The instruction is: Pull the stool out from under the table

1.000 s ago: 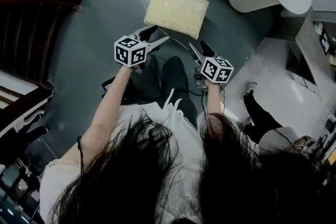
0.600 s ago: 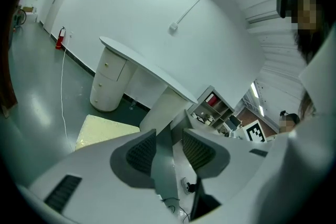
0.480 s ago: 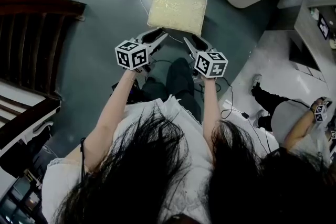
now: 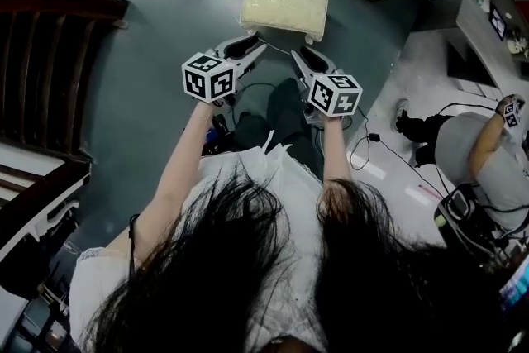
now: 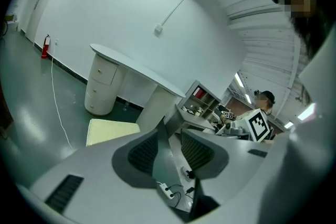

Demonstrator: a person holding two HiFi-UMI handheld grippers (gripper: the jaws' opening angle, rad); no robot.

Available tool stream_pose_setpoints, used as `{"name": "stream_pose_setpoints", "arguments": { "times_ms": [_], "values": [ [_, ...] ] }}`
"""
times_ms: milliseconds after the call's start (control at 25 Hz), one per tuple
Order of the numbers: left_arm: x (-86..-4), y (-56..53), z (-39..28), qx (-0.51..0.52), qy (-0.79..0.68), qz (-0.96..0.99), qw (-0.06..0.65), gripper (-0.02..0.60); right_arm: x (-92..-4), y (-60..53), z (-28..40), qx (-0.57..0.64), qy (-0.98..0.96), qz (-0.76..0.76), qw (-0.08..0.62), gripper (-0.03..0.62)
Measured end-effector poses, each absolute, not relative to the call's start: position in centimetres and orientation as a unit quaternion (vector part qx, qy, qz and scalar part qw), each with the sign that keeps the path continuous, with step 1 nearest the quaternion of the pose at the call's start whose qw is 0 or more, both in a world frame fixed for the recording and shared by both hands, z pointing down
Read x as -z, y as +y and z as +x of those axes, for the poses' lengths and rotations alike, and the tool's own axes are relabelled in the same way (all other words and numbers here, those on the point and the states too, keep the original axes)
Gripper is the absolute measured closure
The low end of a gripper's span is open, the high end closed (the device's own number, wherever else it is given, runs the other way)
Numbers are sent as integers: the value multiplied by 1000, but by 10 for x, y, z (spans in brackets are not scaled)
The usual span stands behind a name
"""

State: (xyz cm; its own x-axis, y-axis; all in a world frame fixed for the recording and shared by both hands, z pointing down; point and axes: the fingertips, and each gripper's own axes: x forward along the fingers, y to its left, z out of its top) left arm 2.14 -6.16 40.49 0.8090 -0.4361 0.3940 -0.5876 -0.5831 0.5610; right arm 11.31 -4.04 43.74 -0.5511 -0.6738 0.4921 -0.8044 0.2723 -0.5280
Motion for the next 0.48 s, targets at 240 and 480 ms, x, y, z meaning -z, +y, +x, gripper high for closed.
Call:
{"name": "stream_pose_setpoints", "arguments": {
  "times_ms": [240,480],
  "values": [
    [-396,-14,-17,-112,-265,897,335,437,-417,2,71,-370,-790,485,66,490],
    [-371,5,-46,-85,-255,911,313,436,-394,24,40,-351,-791,499,53,514]
  ]
}}
